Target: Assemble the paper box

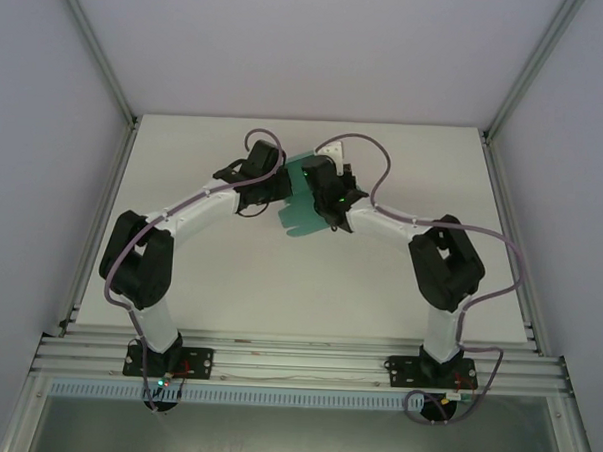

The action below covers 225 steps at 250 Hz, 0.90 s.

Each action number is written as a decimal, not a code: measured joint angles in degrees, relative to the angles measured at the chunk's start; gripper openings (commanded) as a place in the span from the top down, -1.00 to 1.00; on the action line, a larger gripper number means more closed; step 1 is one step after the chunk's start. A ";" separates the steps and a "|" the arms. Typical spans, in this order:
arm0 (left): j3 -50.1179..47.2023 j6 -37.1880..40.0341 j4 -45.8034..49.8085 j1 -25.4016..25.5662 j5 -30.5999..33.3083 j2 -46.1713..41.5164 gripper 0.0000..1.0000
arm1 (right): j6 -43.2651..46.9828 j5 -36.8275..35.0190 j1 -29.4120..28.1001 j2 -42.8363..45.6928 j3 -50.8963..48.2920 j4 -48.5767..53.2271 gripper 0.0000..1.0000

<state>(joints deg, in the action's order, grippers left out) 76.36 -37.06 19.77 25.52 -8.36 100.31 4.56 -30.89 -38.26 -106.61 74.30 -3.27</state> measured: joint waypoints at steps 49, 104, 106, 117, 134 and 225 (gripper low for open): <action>-1.49 1.16 0.55 -0.42 -0.74 -1.16 1.00 | 0.00 15.61 4.28 11.61 -10.03 -2.32 -0.75; -2.82 5.09 0.70 -1.62 -1.70 -3.43 1.00 | -0.55 30.56 6.05 26.97 -18.91 -4.00 -1.00; -2.82 5.33 0.74 -1.66 -1.73 -3.43 1.00 | -0.72 30.71 6.05 27.56 -19.10 -4.07 -1.00; -2.82 6.45 1.25 -1.90 -1.70 -3.43 1.00 | -1.81 31.61 6.05 30.51 -20.52 -4.66 -1.00; -2.82 8.46 2.69 -1.95 -1.90 -3.43 1.00 | -3.78 31.76 6.23 34.95 -22.51 -5.18 -1.00; 5.97 18.82 23.78 0.37 -6.43 3.43 1.00 | -13.90 30.12 11.10 46.82 -23.96 10.38 -0.99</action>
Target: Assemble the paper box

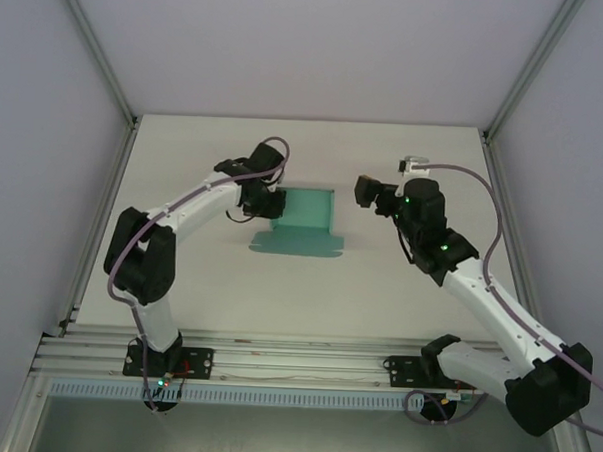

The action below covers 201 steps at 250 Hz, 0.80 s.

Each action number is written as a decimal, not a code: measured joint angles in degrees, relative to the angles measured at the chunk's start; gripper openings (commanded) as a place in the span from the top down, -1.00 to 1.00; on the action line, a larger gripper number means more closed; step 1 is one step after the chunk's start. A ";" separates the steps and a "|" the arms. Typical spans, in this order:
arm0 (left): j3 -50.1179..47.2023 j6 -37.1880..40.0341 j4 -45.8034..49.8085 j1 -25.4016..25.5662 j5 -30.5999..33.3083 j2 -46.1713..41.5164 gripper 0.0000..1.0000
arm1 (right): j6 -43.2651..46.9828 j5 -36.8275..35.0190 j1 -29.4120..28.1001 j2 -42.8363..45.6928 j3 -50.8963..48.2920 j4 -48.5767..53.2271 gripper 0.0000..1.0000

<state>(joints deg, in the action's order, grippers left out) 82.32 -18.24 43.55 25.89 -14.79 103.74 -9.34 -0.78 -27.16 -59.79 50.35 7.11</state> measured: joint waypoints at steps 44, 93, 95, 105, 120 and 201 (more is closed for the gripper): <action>4.42 1.46 11.61 3.10 2.93 8.76 1.00 | -1.20 -0.70 0.96 1.92 -1.38 5.90 -1.00; 12.15 1.62 19.78 5.29 7.72 17.99 1.00 | -1.42 -1.18 2.25 2.05 -2.32 8.26 -1.00; 12.57 1.60 20.04 5.33 7.96 18.27 1.00 | -1.42 -1.20 2.25 2.03 -2.32 8.33 -1.00; 14.84 1.22 21.75 5.86 9.88 20.09 1.00 | -1.44 -1.38 2.25 1.88 -2.32 8.39 -1.00; 18.14 0.35 24.50 6.71 13.03 22.67 1.00 | -1.53 -1.51 2.25 1.46 -2.32 8.50 -1.00; 25.90 -2.69 32.13 10.91 31.65 31.10 1.00 | -3.15 -2.03 2.84 -1.55 -2.32 9.68 -1.00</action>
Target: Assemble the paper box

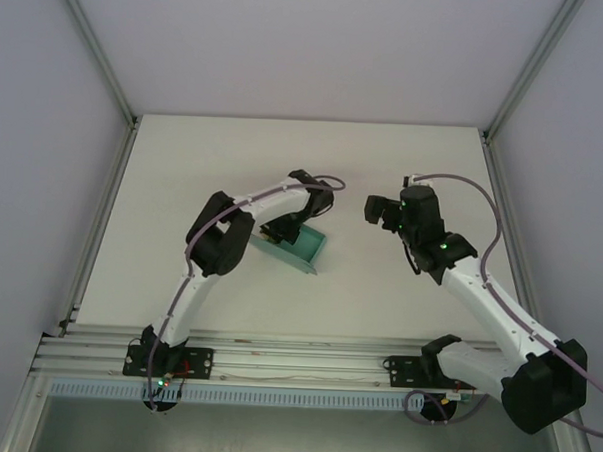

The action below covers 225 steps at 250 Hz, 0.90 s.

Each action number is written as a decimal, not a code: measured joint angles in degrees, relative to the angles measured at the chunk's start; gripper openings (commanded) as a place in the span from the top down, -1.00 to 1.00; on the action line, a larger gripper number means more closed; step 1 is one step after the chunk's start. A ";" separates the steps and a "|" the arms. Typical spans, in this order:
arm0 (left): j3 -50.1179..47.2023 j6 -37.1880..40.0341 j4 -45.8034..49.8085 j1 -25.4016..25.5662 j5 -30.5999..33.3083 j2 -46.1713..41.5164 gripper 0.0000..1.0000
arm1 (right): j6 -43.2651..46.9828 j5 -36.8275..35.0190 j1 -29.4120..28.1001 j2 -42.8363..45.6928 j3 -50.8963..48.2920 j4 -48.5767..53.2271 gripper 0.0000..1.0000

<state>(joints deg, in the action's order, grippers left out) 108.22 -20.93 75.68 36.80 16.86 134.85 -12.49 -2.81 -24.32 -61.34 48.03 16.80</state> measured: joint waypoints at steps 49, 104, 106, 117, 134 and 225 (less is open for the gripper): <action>1.51 1.60 1.14 0.90 4.63 1.97 1.00 | -0.63 -0.17 0.00 0.00 0.00 0.59 -1.00; 0.98 5.60 -5.38 0.87 2.36 -1.49 -0.24 | -0.57 0.02 0.00 1.14 0.00 2.38 -1.00; 0.96 6.05 -5.57 0.87 2.12 -1.75 -0.27 | -0.57 0.07 0.00 1.22 0.00 2.49 -1.00; 0.85 7.10 -7.02 0.87 0.98 -3.30 -0.41 | -0.37 0.33 0.00 1.84 0.00 2.91 -1.00; 0.79 8.68 -8.83 0.87 -1.42 -6.36 -0.68 | -0.33 0.90 0.00 2.78 0.00 3.45 -1.00; 1.53 11.89 -14.69 0.87 -11.37 -19.71 -1.00 | 4.81 6.84 0.15 3.76 0.02 4.55 -1.00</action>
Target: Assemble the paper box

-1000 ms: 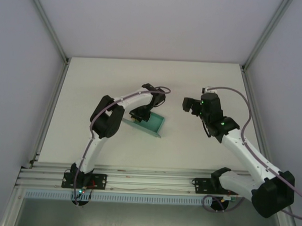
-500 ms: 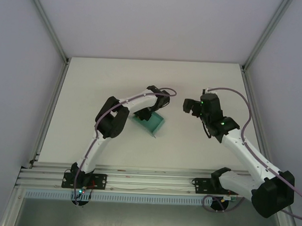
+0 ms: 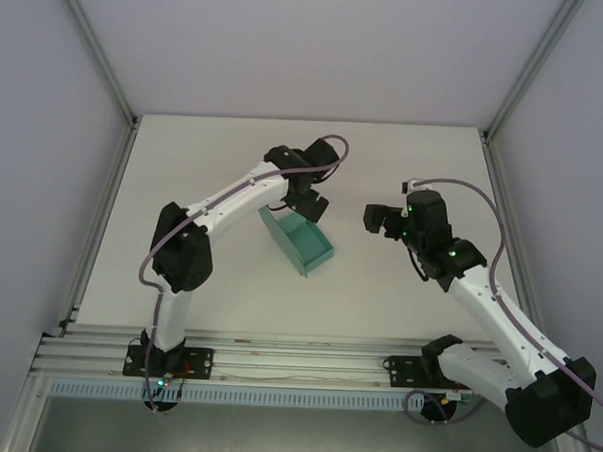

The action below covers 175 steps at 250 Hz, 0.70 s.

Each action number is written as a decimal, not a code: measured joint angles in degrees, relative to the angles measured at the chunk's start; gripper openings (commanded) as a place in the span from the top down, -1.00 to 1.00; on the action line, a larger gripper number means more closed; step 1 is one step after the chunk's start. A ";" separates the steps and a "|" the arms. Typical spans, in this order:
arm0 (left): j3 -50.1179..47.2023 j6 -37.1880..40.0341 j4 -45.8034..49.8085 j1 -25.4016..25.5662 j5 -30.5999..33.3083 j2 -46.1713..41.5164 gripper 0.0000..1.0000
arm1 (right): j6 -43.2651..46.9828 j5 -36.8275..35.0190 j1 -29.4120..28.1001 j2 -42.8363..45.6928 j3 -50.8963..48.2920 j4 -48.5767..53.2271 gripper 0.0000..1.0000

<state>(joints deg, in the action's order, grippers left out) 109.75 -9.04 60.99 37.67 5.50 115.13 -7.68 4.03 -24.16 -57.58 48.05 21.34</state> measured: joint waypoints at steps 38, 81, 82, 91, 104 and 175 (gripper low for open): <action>0.09 -5.73 0.52 0.07 4.04 -5.60 -1.00 | 1.57 1.81 0.00 -5.33 1.09 -0.07 -1.00; -10.62 -14.75 1.27 -0.35 10.14 -18.51 -1.00 | 1.70 2.27 0.00 -8.72 1.46 -0.98 -1.00; -10.91 -14.88 1.27 -0.35 10.16 -18.80 -1.00 | 1.73 2.36 0.00 -8.79 1.49 -1.07 -1.00; -13.40 -15.98 1.16 -0.68 10.19 -21.20 -1.00 | 1.79 2.93 0.00 -9.38 1.55 -1.73 -1.00; -16.90 -17.35 0.28 -1.18 9.90 -24.17 -1.00 | 1.75 3.80 0.00 -10.62 2.05 -2.25 -0.97; -21.77 -19.28 -5.81 -8.79 4.02 -25.38 -1.00 | -3.74 11.91 -0.66 -19.30 7.06 -3.34 -0.80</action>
<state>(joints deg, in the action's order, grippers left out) 87.99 -28.32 55.18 28.88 9.52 89.76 -11.42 15.94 -24.82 -76.88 55.11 18.00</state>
